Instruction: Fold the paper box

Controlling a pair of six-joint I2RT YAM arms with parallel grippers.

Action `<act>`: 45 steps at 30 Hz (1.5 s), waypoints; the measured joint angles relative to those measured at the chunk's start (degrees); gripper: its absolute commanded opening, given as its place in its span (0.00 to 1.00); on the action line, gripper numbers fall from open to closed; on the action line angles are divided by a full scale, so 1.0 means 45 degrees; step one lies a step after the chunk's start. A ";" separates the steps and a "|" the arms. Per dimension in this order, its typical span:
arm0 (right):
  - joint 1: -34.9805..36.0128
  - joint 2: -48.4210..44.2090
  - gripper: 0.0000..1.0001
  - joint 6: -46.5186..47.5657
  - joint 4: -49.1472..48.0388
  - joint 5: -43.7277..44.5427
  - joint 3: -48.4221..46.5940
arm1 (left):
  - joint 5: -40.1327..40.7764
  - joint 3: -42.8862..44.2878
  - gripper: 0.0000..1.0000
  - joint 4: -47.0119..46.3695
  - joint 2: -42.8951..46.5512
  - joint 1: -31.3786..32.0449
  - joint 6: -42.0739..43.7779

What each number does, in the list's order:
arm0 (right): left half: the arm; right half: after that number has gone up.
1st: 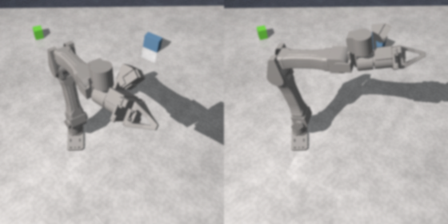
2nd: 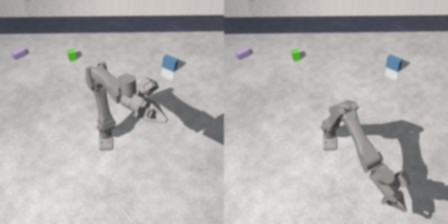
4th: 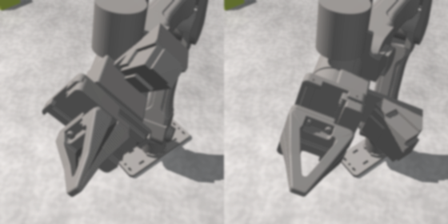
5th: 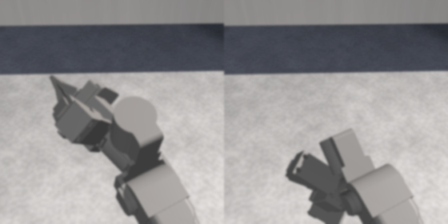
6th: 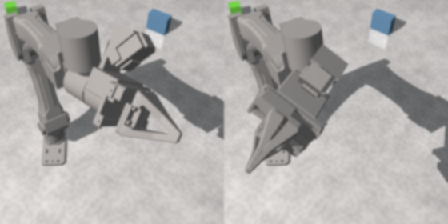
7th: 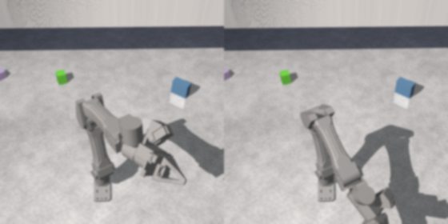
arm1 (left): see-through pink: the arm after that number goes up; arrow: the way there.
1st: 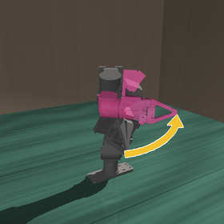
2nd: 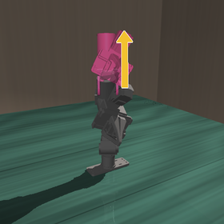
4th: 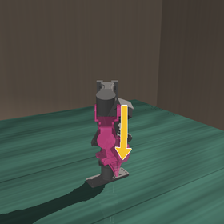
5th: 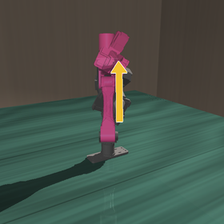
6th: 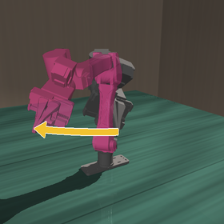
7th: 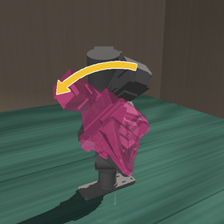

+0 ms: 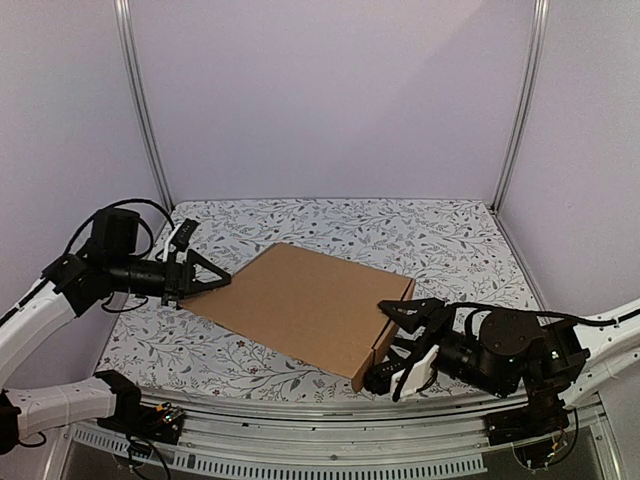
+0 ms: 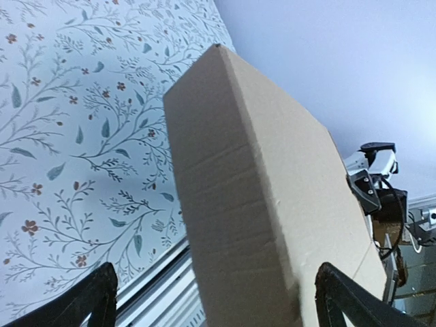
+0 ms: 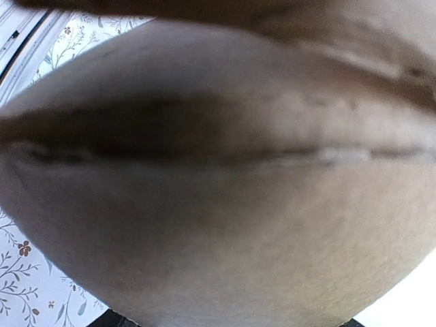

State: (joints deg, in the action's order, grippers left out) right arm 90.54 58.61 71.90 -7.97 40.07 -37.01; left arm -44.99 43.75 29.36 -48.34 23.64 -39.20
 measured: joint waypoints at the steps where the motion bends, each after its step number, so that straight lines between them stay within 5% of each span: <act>1: -0.0194 -0.0102 0.44 -0.0568 0.0374 -0.0155 -0.0102 | 0.0525 0.0049 1.00 0.0301 0.0063 -0.0010 0.0219; 13: -0.3376 -0.0112 0.41 -0.6567 0.1967 -0.4512 -0.0355 | 0.5576 0.1166 1.00 0.1146 0.1219 -0.0034 0.1491; 28: -0.6470 0.2040 0.39 -1.0569 -0.1957 -1.0355 0.1117 | 0.5809 0.1540 0.99 0.0894 0.0505 -0.0102 0.2113; 45: -0.7295 0.4337 0.37 -1.2279 -0.6008 -1.1599 0.3094 | 0.5095 0.1923 0.93 0.1035 0.0136 -0.0112 0.2327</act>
State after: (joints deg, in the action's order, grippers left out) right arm 57.71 78.13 16.64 -35.00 -12.12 -23.09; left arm -22.06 52.40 34.02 -47.72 23.14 -28.73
